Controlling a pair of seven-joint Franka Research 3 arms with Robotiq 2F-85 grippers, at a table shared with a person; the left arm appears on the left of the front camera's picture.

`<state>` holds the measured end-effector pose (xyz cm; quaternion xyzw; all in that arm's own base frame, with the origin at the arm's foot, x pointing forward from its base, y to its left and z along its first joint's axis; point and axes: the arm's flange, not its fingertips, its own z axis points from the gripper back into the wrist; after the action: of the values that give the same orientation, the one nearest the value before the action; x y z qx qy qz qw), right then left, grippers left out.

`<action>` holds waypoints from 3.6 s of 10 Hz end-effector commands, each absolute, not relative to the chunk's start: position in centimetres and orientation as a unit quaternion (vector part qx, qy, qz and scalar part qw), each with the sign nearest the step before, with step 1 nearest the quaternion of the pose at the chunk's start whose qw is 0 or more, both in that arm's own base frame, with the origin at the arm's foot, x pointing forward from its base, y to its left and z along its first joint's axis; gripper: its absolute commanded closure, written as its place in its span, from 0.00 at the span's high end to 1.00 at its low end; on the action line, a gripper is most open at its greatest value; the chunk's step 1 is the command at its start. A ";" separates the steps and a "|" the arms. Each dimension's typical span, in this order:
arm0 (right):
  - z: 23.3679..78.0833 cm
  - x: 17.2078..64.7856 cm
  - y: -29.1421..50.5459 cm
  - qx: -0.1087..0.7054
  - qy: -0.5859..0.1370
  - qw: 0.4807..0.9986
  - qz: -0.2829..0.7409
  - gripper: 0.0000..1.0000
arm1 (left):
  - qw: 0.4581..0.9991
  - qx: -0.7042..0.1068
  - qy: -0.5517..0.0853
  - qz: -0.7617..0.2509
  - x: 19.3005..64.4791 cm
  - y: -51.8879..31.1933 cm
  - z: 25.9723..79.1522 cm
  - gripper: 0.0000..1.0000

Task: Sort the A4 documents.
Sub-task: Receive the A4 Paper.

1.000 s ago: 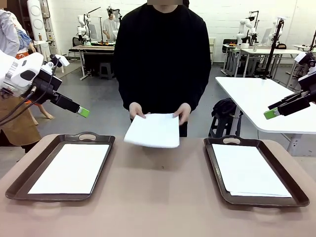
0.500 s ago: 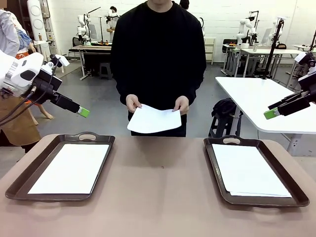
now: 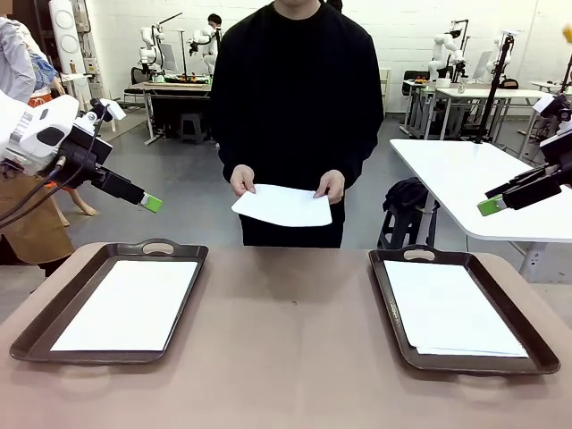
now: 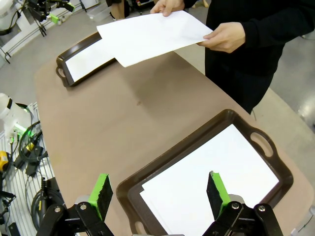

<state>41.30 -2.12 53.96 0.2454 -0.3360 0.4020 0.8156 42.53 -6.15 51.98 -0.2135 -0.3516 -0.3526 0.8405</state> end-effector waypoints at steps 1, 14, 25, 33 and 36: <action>53.7 41.4 -1.9 0.254 -0.345 0.810 0.400 1.00 | 0.837 -0.213 -0.352 -0.360 42.5 -6.1 51.7 1.00; 53.7 41.4 -1.9 0.254 -0.345 0.810 0.400 1.00 | 0.837 -0.213 -0.352 -0.360 42.5 -6.1 51.7 1.00; 50.0 46.2 3.0 0.551 -0.290 0.724 0.298 1.00 | 0.837 -0.213 -0.352 -0.360 42.5 -6.1 51.7 1.00; 40.9 53.6 14.8 0.704 -0.125 0.693 0.094 1.00 | 0.837 -0.213 -0.352 -0.360 42.5 -6.1 51.7 1.00; 38.7 56.2 18.0 0.715 -0.108 0.688 0.058 1.00 | 0.837 -0.213 -0.352 -0.360 42.5 -6.1 51.7 1.00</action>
<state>54.79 16.99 38.59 0.7124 -0.1074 0.0786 0.6891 42.53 -6.14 51.94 -0.2136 -0.3513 -0.3526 0.8407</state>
